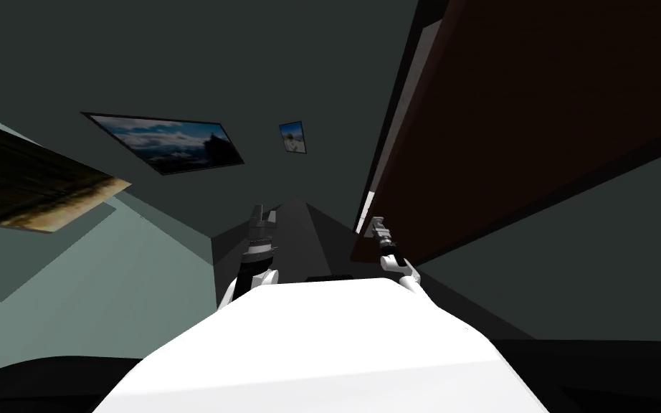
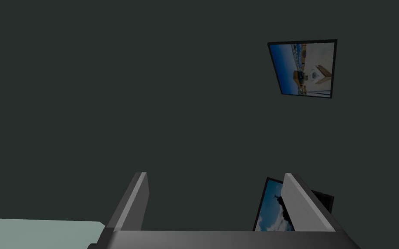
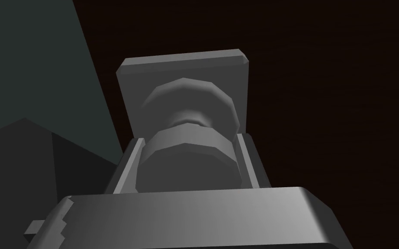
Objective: Pull the door open
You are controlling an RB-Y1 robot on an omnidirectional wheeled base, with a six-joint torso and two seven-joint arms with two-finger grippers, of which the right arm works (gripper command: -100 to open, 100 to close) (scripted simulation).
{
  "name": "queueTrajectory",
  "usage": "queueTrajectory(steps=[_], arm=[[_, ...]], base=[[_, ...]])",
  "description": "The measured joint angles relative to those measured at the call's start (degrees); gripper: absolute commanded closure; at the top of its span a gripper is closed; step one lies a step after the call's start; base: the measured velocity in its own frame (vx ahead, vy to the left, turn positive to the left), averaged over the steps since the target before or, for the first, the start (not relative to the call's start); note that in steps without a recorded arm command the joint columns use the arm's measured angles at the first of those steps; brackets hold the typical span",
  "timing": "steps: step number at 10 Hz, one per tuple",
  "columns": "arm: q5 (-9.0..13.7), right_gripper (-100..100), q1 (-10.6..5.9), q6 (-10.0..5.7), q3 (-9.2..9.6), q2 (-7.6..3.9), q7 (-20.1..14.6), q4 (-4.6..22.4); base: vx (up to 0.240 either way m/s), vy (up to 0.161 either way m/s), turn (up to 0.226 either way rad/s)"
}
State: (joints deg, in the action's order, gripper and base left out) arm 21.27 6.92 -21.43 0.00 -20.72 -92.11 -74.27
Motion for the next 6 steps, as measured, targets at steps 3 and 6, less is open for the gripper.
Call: queueTrajectory(steps=[3,6], arm=[[-0.46,100,1.51,-0.64,2.18,-2.17,-2.45,-1.06],[-0.9,100,2.57,-1.25,4.23,-4.25,-4.79,-2.12]], base=[[-0.216,-0.096,0.16],[-0.209,-0.108,0.134]])
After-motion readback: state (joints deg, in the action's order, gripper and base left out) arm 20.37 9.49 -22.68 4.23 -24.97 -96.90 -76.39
